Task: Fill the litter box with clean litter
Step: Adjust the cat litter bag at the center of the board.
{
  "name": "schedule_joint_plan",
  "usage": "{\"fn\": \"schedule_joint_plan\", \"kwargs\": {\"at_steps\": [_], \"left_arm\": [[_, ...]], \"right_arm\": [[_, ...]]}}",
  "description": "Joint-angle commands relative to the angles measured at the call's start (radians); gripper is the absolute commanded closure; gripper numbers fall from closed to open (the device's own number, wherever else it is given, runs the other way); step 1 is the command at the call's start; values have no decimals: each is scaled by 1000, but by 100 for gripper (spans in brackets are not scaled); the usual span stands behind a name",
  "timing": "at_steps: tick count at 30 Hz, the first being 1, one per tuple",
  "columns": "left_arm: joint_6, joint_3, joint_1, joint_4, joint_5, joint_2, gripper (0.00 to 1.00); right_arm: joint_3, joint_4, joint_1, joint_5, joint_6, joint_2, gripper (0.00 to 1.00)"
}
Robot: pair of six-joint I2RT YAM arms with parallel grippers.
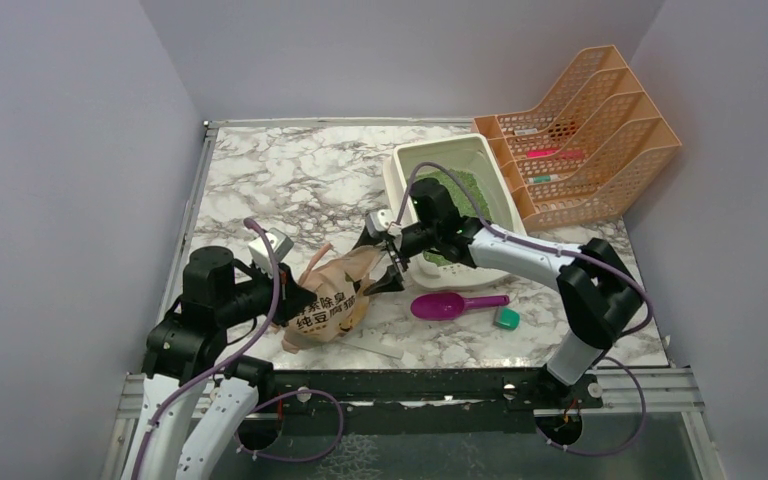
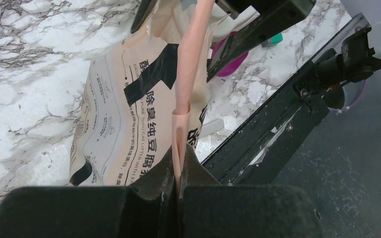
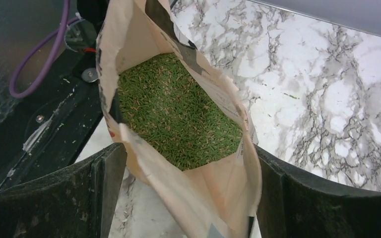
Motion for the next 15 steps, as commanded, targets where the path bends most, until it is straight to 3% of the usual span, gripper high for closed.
{"fn": "schedule_joint_plan", "kwargs": {"at_steps": [1,7,11,14,15], "left_arm": [[-16,64,3,29,84,-3,100],[-13,85,3,15,54,3,100],[1,108,3,2,40,19,100],[25,129,3,-4,19,33,100],[36,137,3,-5,12,39,100]], "right_arm": [[78,-39,14,-21,-42,58,8],[135,-116,24,-172,17,93,24],[119,-149,26,-100,64,84,65],[115,-133,27,69,123,64,94],[108,-114,27,148,142,52,99]]}}
